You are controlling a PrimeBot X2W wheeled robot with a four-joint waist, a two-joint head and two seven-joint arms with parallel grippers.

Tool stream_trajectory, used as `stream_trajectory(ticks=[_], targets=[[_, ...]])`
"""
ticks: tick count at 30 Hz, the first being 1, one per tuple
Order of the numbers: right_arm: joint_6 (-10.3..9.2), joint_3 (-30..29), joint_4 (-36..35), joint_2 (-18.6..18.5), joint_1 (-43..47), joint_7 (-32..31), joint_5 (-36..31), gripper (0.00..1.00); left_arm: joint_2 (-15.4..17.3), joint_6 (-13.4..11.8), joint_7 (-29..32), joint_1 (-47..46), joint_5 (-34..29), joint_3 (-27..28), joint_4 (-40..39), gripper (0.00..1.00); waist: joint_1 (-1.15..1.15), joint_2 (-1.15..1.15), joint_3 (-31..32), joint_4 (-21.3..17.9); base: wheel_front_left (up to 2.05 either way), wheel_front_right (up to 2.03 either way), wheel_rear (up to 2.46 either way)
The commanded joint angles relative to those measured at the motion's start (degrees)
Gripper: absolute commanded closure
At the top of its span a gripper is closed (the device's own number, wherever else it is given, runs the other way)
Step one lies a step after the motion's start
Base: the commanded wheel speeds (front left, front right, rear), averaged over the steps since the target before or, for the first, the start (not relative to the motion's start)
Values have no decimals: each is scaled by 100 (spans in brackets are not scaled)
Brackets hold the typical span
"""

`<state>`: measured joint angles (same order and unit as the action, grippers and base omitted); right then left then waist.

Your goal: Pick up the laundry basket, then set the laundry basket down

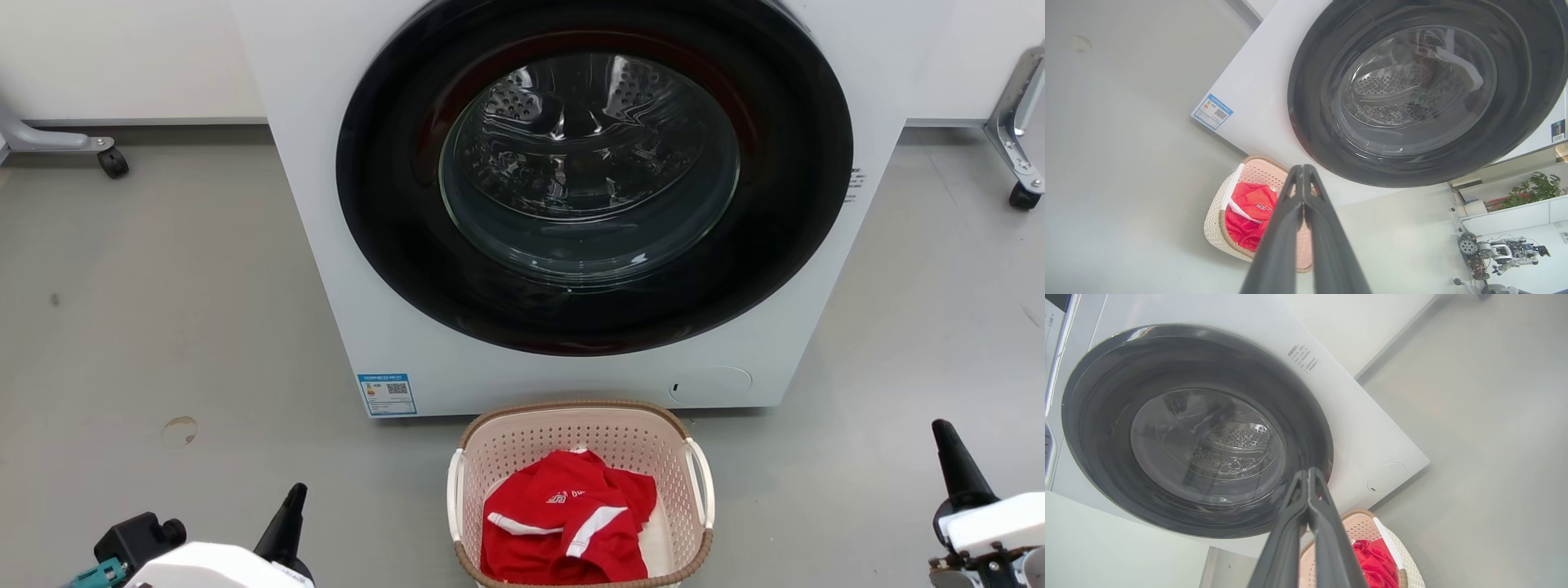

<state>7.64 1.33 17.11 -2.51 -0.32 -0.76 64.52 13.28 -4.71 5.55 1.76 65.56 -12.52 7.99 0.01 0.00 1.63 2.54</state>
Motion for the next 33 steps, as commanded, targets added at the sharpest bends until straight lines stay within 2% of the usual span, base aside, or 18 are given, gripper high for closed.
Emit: stream_trajectory(ticks=[1, 33], targets=[[-8, -26, -186, -126, -359, -69, 181, 100, -1, 94, -3, -381, 162, 241, -89, 100, -1, 0, -7, -9, 0, 0, 0], [-12, -451, -254, -76, -485, -351, 1611, 100, -563, 718, 36, -609, 1563, 1146, 297, 100, 0, 0, -103, -145, 0, 0, 0]])
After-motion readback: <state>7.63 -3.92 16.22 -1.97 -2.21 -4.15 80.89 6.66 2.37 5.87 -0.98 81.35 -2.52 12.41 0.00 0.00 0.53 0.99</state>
